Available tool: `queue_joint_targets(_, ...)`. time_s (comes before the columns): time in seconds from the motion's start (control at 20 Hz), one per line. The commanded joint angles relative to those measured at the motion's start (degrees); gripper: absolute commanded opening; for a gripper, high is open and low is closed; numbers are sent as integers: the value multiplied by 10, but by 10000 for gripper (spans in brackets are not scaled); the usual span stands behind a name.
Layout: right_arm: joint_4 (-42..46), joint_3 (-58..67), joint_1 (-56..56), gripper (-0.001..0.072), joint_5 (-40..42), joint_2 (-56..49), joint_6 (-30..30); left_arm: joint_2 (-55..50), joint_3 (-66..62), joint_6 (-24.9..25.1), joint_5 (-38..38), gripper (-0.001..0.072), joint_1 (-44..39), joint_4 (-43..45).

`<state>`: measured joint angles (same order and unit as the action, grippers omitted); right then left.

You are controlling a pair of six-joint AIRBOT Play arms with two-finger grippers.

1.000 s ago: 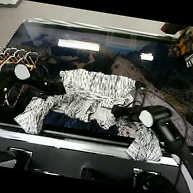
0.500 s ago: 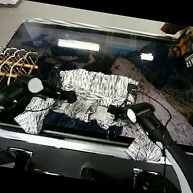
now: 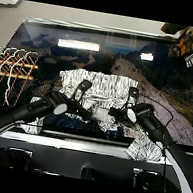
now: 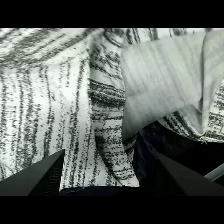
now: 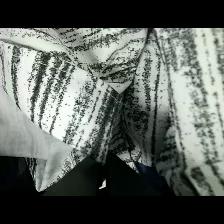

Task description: Fold the clothes and pants, and hang the long-sleeved shirts on hangers.

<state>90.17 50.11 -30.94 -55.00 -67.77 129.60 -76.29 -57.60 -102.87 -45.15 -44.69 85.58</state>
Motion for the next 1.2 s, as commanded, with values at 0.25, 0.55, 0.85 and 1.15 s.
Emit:
queue_joint_targets(0.25, -17, 0, -1, 33, -6, 0, 7, -82, -42, -13, 3, 598, -27, 66)
queue_joint_targets(0.55, -26, 0, -1, 33, -7, 0, 7, -128, -78, -13, -52, 155, -21, 66)
queue_joint_targets(0.85, -26, 0, -1, 33, -9, 0, 7, -113, -83, -13, -110, 348, -15, 77)
queue_joint_targets(1.15, -27, 0, -1, 33, -23, 0, 7, -108, -138, -22, -178, 402, -33, 109)
